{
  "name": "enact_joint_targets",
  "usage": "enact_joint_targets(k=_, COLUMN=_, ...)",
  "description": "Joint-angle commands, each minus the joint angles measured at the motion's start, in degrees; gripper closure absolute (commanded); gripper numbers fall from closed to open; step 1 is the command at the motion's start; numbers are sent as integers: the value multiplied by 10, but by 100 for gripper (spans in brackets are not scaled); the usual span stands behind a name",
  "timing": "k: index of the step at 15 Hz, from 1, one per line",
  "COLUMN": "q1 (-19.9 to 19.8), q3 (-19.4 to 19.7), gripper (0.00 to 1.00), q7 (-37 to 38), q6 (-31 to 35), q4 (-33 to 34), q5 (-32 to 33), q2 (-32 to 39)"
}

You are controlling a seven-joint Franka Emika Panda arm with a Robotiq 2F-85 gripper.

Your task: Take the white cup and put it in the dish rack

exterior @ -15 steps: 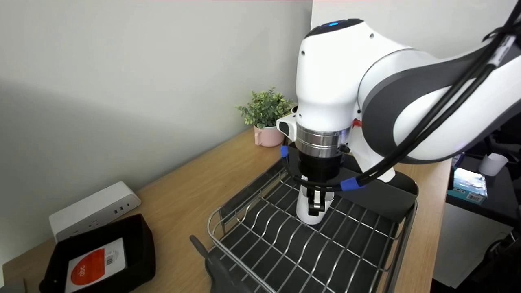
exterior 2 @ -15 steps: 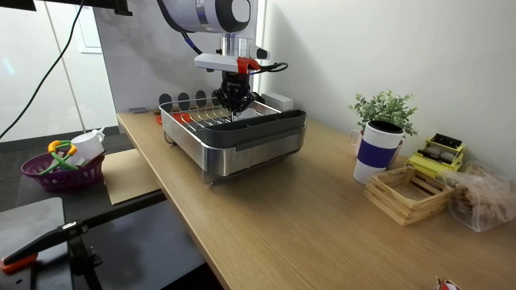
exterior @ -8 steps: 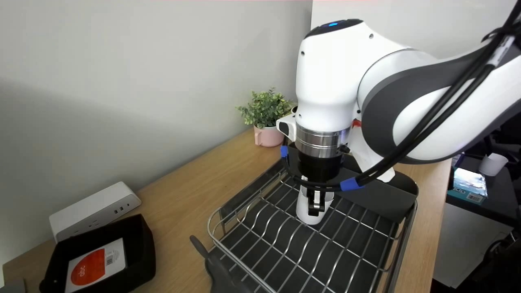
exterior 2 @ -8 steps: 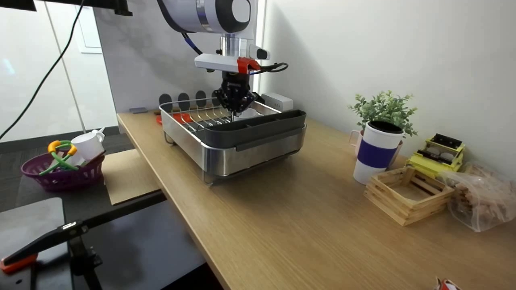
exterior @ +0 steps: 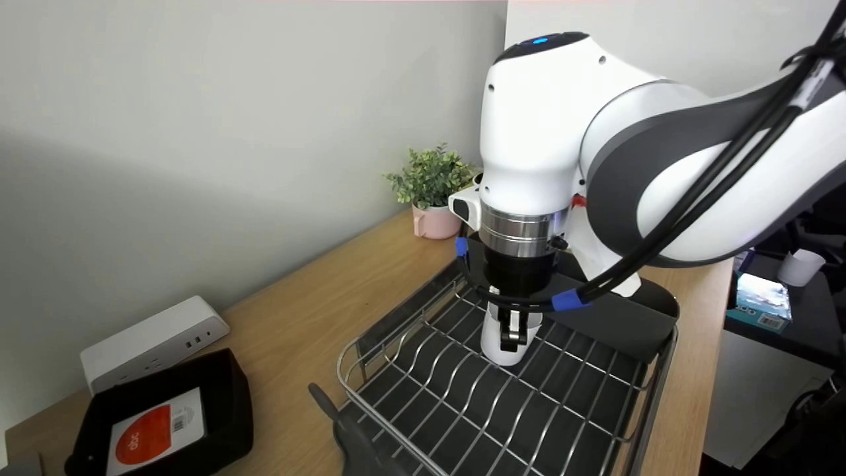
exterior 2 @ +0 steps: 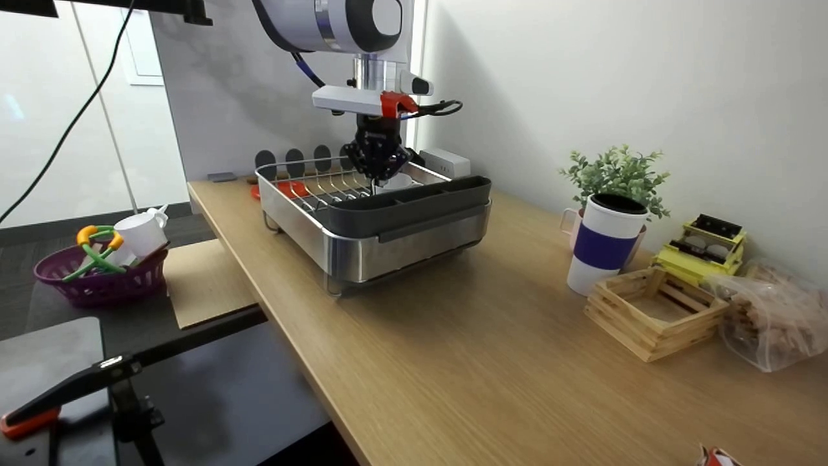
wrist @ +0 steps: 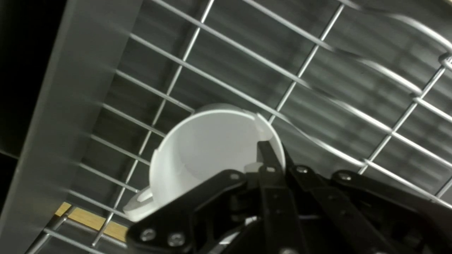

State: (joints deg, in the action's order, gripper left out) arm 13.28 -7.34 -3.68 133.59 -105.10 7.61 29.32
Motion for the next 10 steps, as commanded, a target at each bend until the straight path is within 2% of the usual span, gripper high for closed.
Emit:
enact_joint_targets(k=1, q1=1, q3=0, gripper=71, q7=6, q6=1, q4=0, q5=7, q2=-1)
enact_joint_targets(k=10, q1=15, q3=4, gripper=11, q7=25, q6=17, q4=-17, q5=40, q2=-19)
